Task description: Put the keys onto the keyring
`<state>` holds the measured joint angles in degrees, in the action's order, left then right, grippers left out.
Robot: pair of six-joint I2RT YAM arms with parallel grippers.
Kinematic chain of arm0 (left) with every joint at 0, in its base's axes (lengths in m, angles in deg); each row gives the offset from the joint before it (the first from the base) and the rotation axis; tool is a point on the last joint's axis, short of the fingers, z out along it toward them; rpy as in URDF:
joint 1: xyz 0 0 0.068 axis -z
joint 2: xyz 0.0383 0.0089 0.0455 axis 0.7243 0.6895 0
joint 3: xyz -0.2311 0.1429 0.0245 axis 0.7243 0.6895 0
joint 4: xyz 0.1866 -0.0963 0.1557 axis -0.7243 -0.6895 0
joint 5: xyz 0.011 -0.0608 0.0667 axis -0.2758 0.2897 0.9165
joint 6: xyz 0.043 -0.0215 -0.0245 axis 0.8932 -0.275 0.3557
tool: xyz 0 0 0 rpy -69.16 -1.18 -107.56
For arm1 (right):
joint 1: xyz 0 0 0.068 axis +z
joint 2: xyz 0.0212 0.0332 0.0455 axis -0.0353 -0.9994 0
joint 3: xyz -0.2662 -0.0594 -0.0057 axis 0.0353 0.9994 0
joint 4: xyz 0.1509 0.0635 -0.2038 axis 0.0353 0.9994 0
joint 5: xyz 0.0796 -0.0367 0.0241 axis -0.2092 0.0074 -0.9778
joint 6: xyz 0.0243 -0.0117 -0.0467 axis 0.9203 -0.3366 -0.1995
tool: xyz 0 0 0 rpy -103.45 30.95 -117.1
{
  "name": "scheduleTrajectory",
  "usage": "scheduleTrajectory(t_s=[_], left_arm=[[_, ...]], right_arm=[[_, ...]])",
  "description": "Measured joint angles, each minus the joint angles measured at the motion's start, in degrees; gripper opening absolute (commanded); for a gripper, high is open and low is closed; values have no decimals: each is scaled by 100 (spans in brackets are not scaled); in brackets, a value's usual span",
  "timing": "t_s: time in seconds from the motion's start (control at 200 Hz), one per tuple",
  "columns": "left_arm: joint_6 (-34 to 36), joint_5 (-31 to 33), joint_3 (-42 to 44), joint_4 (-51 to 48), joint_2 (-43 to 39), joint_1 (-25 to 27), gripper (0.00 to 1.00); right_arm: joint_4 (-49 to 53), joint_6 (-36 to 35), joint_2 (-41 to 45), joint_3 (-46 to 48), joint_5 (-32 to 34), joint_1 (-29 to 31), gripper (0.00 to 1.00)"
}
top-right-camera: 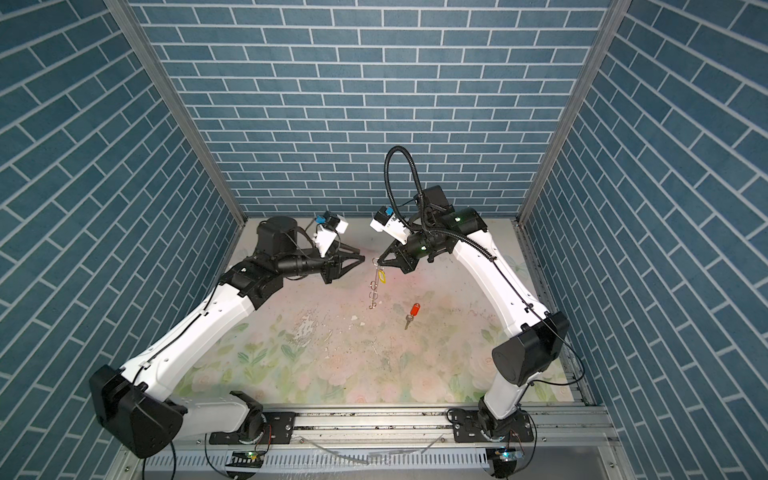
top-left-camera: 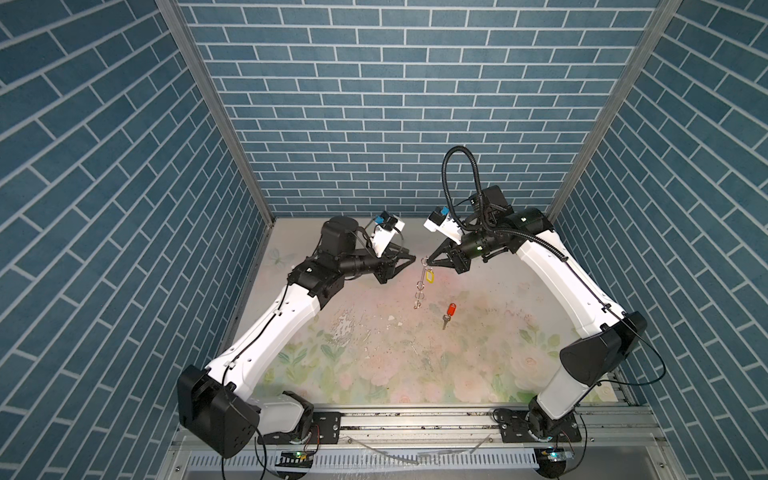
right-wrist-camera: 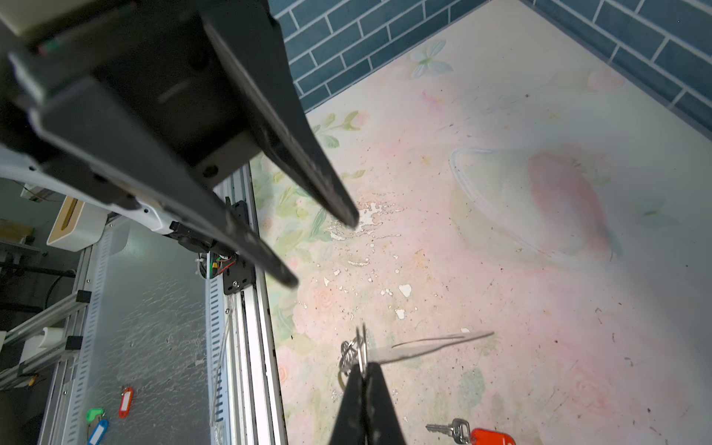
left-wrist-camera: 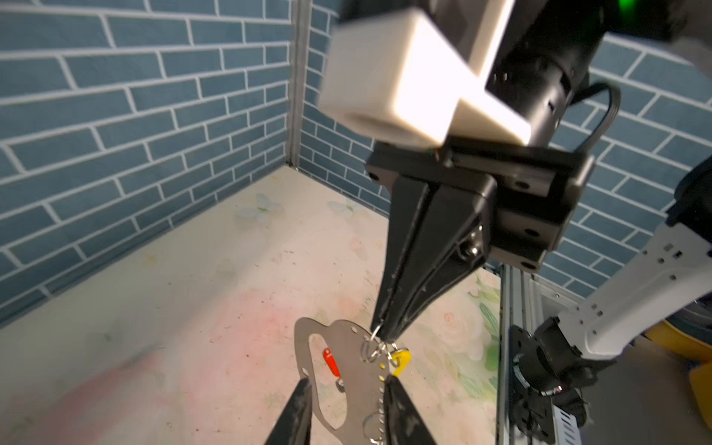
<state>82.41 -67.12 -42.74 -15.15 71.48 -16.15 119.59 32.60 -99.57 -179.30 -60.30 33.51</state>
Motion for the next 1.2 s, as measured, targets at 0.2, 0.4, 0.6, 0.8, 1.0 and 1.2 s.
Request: scheduleTrajectory(t_s=[0.2,0.4,0.6,0.8,1.0,1.2], left_arm=[[372,-28,-166,-616,437,332,30],[481,-20,-269,-721,481,341,31],[509,-31,-275,-732,439,341,32],[485,-98,-258,-581,319,341,32],[367,-15,122,-118,-61,341,33],[280,-31,177,129,-92,341,32]], right_arm=[[538,-413,-118,-243,37,0,0],[791,-647,-120,-249,35,0,0],[811,-702,-120,-249,-31,0,0],[798,-699,-120,-223,-127,0,0],[573,-697,-87,142,-232,0,0],[407,-697,24,339,-431,0,0]])
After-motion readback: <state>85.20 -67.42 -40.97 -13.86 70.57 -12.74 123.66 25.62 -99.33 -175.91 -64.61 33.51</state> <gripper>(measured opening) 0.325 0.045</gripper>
